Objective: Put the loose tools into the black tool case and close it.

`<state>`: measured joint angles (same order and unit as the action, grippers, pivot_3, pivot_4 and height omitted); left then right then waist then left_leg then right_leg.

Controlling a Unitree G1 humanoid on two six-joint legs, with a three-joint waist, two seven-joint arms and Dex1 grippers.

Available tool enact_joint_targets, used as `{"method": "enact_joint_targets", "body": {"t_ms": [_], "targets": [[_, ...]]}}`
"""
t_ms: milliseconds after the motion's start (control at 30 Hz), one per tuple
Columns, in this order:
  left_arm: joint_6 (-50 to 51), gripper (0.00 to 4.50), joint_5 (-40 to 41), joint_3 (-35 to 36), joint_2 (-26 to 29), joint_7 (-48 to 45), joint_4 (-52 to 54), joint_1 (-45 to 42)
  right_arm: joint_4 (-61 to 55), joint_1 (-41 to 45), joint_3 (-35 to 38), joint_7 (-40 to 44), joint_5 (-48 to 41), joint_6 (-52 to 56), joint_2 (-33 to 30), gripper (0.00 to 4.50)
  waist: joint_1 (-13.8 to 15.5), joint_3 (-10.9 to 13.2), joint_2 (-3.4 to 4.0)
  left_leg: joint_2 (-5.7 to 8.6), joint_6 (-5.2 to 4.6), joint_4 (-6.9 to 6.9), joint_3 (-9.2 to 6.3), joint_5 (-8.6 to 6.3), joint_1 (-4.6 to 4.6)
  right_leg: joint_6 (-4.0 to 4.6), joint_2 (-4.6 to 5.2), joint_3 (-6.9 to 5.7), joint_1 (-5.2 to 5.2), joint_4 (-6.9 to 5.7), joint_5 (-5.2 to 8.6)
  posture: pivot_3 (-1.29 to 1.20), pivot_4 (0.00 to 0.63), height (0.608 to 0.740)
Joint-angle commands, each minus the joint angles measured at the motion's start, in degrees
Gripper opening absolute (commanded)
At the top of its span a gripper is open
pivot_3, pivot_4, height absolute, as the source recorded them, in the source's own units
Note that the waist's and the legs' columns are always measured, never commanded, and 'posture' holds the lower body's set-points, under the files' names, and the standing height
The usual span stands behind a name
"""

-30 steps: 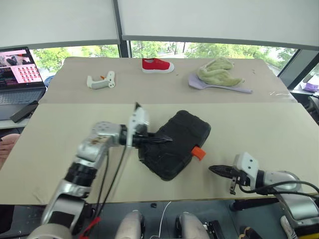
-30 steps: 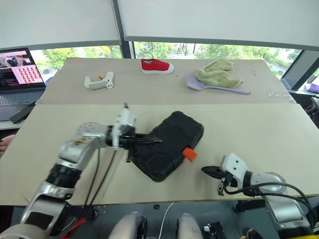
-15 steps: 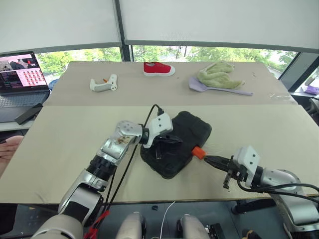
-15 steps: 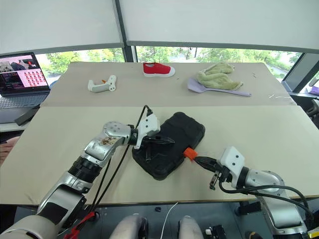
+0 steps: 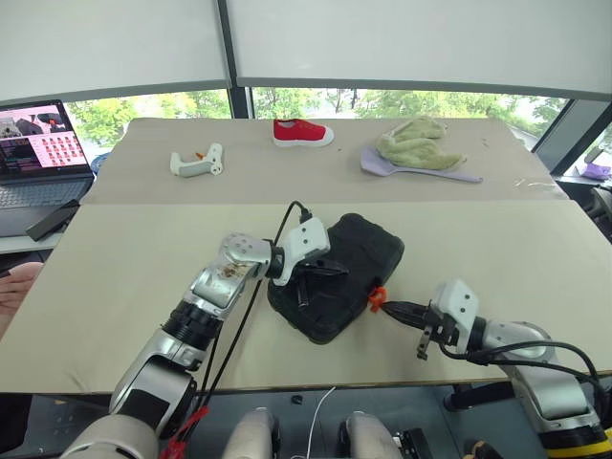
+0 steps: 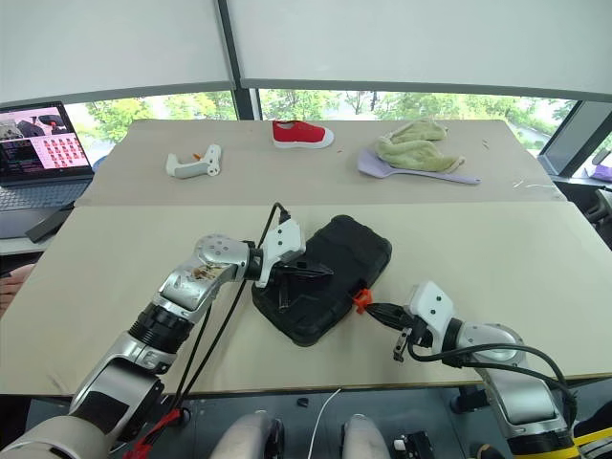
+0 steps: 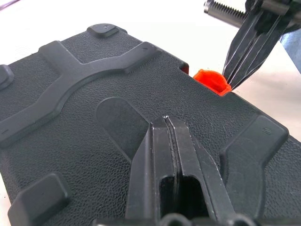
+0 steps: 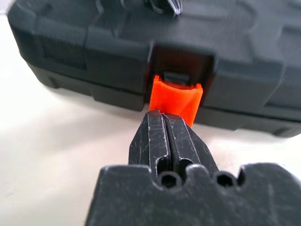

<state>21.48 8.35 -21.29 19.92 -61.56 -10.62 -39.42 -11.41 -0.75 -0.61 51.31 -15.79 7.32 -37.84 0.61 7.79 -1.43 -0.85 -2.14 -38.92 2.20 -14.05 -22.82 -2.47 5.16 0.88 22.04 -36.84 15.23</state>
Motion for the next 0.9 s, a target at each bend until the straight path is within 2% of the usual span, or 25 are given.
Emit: {"method": "enact_joint_targets", "body": {"t_ms": [33,267,433,733,900], "targets": [[3.3,0.00,-2.6,-2.6,1.4,-0.1,-3.1,3.1,0.4,1.1,-0.5,0.2,1.1,-2.2,0.4,0.06,0.0,0.0,0.00,0.00,0.00,0.00,0.00,0.00,0.00,0.00,0.00,0.00,0.00,0.00,0.00,0.00,0.150,0.740],[3.5,0.00,-2.5,-2.8,1.4,-0.3,-2.9,3.2,2.8,3.3,-1.8,-1.6,2.9,-3.2,3.0,0.06,-0.1,0.0,0.00,-0.01,0.00,0.01,0.00,0.00,0.00,0.00,-0.01,0.00,0.01,0.00,0.00,0.00,0.150,0.740],[3.9,0.00,-2.8,-3.3,1.9,-0.6,-3.2,3.1,2.0,4.3,-0.5,-1.4,1.3,-6.3,4.9,0.06,-0.3,0.0,0.00,-0.01,0.00,0.03,0.01,0.00,0.00,0.01,-0.01,0.01,0.03,0.00,0.00,0.00,0.150,0.740],[4.9,0.00,-3.5,-4.6,2.7,-1.5,-4.4,3.6,-0.4,5.0,2.3,-1.5,-3.5,-4.1,7.1,0.06,-1.2,0.0,0.01,-0.05,0.00,0.06,0.00,0.00,0.01,0.02,-0.04,0.03,0.06,-0.03,0.00,0.00,0.150,0.740],[4.9,0.00,-3.6,-4.9,2.8,-2.0,-5.1,3.6,1.1,6.1,1.4,-1.8,-2.0,-4.1,7.3,0.06,-1.5,0.0,0.00,-0.08,0.00,0.09,0.00,0.00,0.12,0.03,-0.06,0.05,-0.01,-0.04,0.00,0.00,0.150,0.740]]}}
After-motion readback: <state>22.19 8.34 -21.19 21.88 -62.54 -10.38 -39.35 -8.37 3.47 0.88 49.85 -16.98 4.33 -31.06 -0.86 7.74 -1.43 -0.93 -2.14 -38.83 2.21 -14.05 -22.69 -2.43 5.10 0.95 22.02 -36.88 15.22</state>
